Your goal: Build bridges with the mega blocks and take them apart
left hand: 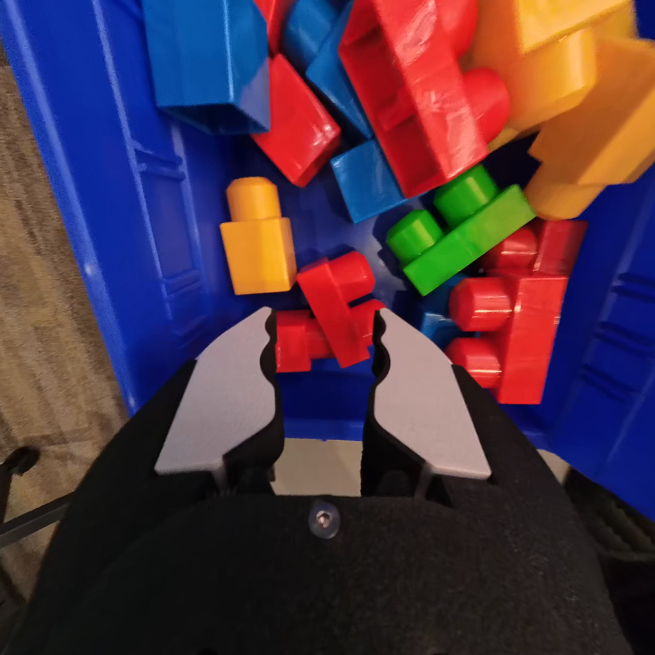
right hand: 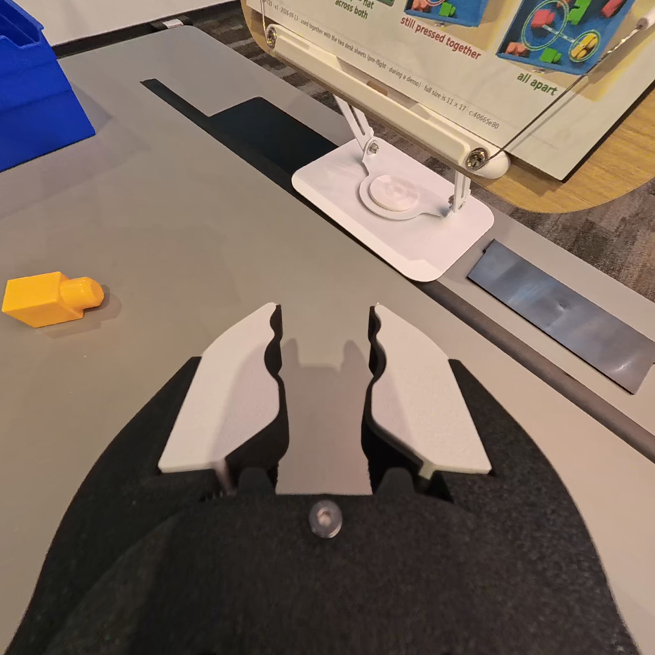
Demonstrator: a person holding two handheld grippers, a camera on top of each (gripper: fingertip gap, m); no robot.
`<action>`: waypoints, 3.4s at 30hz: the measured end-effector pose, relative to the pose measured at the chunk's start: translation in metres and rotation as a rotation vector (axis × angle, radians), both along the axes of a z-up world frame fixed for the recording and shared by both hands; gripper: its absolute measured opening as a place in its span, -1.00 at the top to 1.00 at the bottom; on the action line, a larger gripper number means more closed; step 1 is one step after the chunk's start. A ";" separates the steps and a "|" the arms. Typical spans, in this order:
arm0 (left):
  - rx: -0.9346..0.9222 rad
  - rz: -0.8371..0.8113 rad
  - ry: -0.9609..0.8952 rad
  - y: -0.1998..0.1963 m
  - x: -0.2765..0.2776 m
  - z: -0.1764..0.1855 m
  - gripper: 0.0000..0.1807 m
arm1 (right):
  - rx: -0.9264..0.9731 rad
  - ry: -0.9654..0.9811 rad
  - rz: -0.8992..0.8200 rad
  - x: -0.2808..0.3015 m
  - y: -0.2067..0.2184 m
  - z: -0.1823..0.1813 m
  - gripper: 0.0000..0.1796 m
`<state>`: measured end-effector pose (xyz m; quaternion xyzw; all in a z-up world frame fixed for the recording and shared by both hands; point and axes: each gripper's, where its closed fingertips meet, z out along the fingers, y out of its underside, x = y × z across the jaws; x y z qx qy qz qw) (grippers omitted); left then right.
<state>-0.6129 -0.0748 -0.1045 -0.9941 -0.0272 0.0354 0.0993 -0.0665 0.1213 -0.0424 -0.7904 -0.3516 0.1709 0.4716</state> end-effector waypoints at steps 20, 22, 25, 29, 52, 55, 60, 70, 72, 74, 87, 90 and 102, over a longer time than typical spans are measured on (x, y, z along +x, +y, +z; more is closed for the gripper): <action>-0.296 -0.936 0.439 -0.036 -0.016 0.017 0.36 | -0.039 -0.049 0.039 -0.004 -0.003 -0.014 0.48; -0.303 -0.991 0.450 -0.033 -0.015 0.012 0.38 | -0.045 -0.042 0.040 -0.004 -0.004 -0.013 0.48; -0.344 -1.046 0.462 -0.034 -0.019 0.001 0.40 | -0.040 -0.035 0.037 -0.003 -0.005 -0.010 0.49; -0.351 -1.050 0.504 -0.030 -0.029 -0.009 0.44 | -0.054 0.014 0.047 -0.006 -0.008 -0.004 0.49; 0.069 -1.017 0.270 -0.006 0.159 0.098 0.57 | -0.109 0.129 0.045 -0.003 -0.007 -0.003 0.51; 0.120 -0.991 0.229 0.013 0.229 0.087 0.58 | -0.106 0.144 0.060 -0.006 -0.011 0.002 0.52; 0.041 -0.842 0.088 0.044 0.289 0.030 0.58 | -0.084 0.138 0.061 -0.003 -0.015 0.008 0.51; -0.144 -0.579 0.003 0.067 0.296 -0.022 0.58 | -0.071 0.139 0.073 0.000 -0.016 0.014 0.51; -0.143 -0.564 0.022 0.073 0.291 -0.026 0.59 | -0.072 0.147 0.079 -0.001 -0.016 0.016 0.51; -0.138 -0.543 0.028 0.078 0.289 -0.027 0.60 | -0.076 0.156 0.083 -0.001 -0.016 0.017 0.51; -0.045 -0.561 -0.095 0.091 0.297 -0.006 0.44 | -0.098 0.193 0.056 0.013 -0.008 0.013 0.53; -0.004 -0.534 -0.139 0.093 0.281 -0.004 0.45 | -0.095 0.199 0.055 0.014 -0.008 0.014 0.53; 0.049 -0.589 -0.352 0.084 0.282 -0.015 0.56 | -0.094 0.181 0.059 0.011 -0.008 0.013 0.53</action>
